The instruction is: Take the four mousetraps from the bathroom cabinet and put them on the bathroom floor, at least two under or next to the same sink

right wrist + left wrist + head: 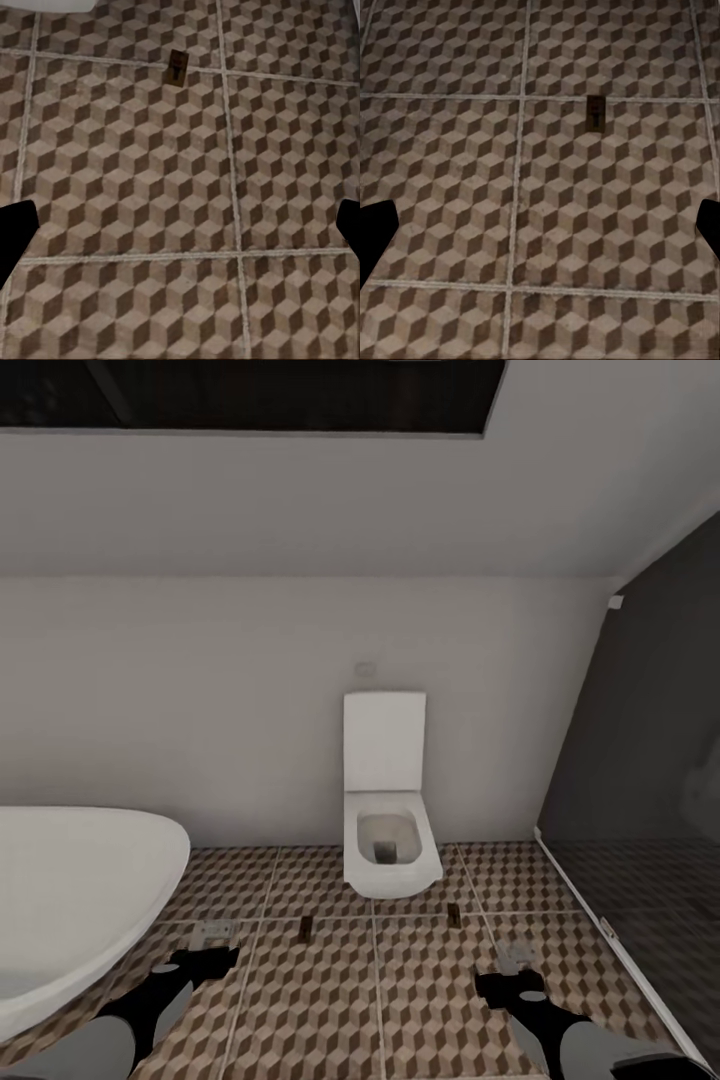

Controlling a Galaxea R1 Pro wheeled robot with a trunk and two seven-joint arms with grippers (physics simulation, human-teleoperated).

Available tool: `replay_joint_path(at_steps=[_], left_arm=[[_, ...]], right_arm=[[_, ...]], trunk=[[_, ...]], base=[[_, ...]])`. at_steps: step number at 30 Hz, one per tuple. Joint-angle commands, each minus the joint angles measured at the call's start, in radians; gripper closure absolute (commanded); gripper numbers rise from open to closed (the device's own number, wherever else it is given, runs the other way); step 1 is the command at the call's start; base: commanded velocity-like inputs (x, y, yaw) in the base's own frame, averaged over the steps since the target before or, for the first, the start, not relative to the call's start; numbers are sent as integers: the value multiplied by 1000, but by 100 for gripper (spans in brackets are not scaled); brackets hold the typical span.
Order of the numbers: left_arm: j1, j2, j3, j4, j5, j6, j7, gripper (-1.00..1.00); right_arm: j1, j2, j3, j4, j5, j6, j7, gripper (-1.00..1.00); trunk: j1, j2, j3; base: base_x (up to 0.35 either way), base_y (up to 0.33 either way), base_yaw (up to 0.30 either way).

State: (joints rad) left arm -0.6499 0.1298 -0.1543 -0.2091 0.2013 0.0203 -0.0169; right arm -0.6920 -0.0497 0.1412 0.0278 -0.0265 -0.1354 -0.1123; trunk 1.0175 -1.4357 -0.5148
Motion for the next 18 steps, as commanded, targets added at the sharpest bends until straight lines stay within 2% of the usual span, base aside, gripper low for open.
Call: replay_joint_path(at_steps=[1,11,18], left_arm=[[0,0,-8,8,10,2,-1,-100],[0,-1,-8,81,8,-2,-1,-100],[0,-1,-8,102,7,-3,-1,-100]], right_arm=[[3,0,8,3,-3,-2,-3,-100],[42,2,8,3,-3,9,-4,-100],[55,4,8,3,-4,12,-4,-100]], trunk=[[-4,7,2],[-42,77,34],[-69,126,56]], base=[[0,0,0],[0,0,0],[0,0,0]])
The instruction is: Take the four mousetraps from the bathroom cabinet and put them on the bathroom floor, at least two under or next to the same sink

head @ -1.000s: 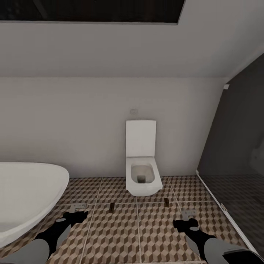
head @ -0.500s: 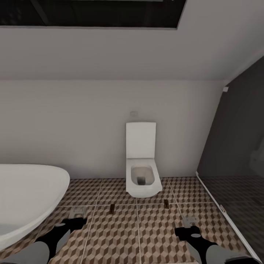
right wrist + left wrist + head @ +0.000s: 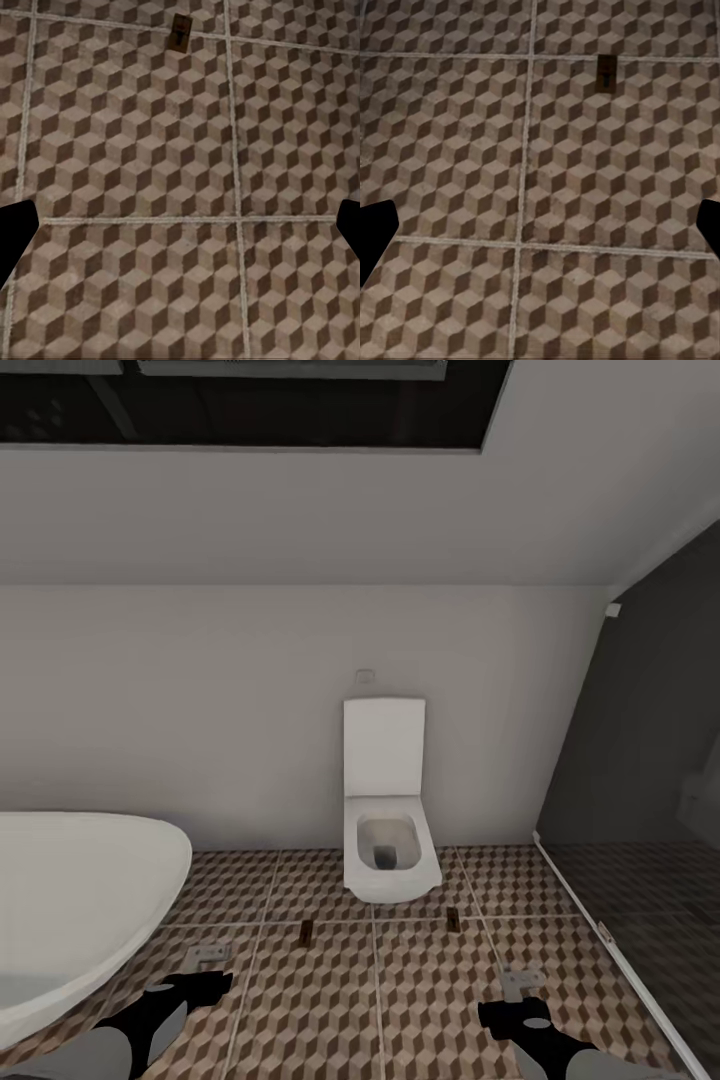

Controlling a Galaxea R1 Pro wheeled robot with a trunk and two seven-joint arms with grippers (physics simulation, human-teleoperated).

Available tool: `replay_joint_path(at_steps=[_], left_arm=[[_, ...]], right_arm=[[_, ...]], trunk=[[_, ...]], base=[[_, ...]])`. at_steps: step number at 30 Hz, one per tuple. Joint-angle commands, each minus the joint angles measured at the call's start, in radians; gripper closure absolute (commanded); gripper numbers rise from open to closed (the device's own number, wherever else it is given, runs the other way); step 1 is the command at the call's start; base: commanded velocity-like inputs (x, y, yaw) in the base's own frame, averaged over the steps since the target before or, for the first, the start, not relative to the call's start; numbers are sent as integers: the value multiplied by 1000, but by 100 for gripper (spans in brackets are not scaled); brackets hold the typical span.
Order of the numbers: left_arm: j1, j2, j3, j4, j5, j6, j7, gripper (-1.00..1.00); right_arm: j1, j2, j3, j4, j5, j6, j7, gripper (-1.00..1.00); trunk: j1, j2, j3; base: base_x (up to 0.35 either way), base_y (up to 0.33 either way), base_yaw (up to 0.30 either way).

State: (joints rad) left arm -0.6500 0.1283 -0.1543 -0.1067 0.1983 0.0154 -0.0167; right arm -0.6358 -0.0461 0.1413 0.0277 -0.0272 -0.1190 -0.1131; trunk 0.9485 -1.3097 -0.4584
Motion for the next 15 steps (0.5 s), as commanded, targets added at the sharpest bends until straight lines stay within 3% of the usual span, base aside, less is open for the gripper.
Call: replay_joint_path(at_steps=[1,15], left_arm=[[0,1,-8,1,10,2,-2,-100],[0,-19,-8,25,11,1,-2,-100]], right_arm=[[0,0,7,3,-3,-5,-3,-100],[45,3,7,4,-3,22,-3,-100]], trunk=[[-4,7,2],[-58,105,46]], base=[[0,0,0],[0,0,0]])
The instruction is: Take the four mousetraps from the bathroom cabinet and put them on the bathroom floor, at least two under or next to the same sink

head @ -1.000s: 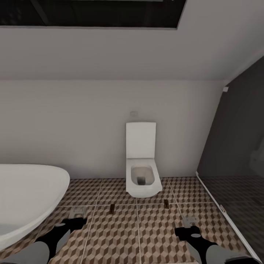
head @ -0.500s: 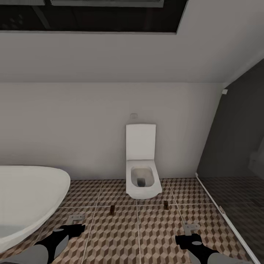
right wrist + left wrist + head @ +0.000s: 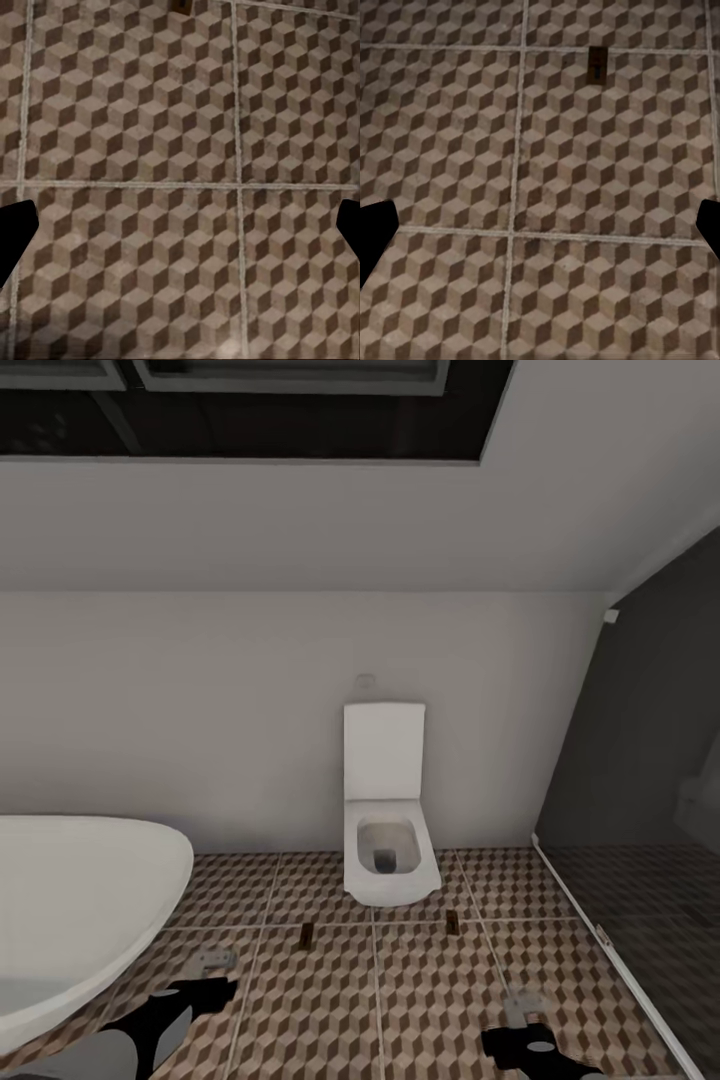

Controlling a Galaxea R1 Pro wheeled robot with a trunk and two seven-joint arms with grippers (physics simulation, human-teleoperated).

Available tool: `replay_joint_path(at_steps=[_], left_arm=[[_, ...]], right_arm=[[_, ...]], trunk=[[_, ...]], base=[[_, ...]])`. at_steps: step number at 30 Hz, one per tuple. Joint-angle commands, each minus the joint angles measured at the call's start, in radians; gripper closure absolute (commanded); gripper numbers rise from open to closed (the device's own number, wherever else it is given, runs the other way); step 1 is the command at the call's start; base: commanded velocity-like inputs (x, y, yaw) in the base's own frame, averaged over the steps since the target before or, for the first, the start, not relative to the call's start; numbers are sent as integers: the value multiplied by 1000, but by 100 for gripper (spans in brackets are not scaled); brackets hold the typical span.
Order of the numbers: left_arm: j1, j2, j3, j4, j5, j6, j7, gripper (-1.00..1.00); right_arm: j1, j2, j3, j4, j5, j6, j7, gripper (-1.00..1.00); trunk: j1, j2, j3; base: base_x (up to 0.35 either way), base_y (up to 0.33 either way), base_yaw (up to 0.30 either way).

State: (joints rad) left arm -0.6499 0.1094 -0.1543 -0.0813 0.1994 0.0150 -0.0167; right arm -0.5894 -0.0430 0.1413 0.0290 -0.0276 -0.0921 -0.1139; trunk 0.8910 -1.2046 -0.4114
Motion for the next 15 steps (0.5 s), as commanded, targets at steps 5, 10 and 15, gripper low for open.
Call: replay_joint_path(at_steps=[5,10,15], left_arm=[[0,-5,-8,21,10,-2,-2,-100],[0,-7,-8,32,10,-5,-2,-100],[0,-11,-8,41,10,-3,-2,-100]], right_arm=[[13,1,7,3,-3,-2,-2,-100],[18,1,7,3,-3,-1,-1,-100],[31,2,7,3,-3,1,-3,-100]], trunk=[[-19,35,15],[-38,70,30],[-58,105,46]], base=[[0,0,0],[0,0,0],[0,0,0]])
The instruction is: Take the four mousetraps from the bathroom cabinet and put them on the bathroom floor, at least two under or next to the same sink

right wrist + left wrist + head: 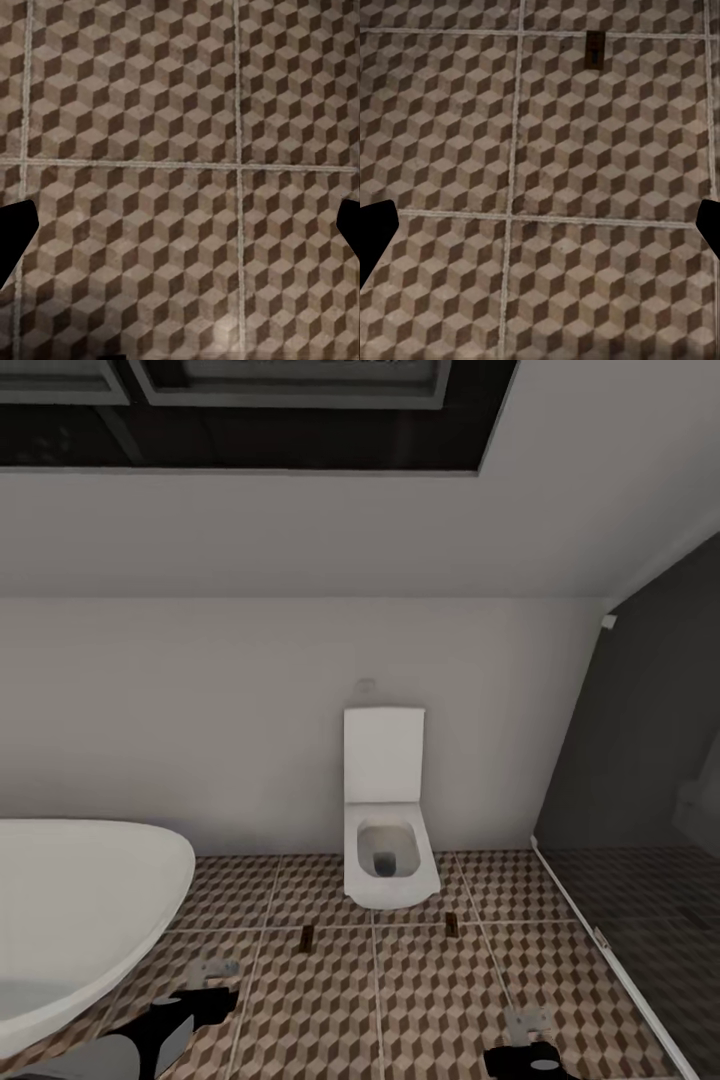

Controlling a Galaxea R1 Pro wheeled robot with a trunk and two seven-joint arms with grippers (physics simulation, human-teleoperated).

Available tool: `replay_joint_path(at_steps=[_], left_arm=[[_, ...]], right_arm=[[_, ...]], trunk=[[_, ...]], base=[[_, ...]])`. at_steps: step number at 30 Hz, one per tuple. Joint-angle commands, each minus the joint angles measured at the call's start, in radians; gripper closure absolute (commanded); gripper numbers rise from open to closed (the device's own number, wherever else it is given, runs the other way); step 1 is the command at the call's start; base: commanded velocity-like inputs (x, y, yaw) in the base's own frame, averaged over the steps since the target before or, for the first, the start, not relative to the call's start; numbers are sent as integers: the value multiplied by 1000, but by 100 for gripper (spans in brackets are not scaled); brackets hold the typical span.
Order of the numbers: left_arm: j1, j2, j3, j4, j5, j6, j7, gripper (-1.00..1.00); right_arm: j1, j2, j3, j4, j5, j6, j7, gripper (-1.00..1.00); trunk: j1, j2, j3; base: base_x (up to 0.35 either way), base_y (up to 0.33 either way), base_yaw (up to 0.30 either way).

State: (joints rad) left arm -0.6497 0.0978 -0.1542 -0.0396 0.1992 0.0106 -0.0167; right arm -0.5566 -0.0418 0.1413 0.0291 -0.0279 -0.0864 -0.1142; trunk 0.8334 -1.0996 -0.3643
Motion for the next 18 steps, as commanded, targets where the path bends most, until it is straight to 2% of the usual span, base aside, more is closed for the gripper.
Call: replay_joint_path(at_steps=[1,10,18], left_arm=[[-1,-2,-8,3,10,1,-2,-100],[11,-19,-9,31,12,6,-2,-100],[89,-30,-10,35,10,10,-4,-100]], right_arm=[[4,0,7,3,-3,-5,-3,-100],[45,0,7,3,-3,-4,-5,-100],[108,1,7,3,-4,-4,-4,-100]], trunk=[[-4,7,2],[-38,70,30],[-69,126,55]], base=[[0,0,0],[0,0,0],[0,0,0]])
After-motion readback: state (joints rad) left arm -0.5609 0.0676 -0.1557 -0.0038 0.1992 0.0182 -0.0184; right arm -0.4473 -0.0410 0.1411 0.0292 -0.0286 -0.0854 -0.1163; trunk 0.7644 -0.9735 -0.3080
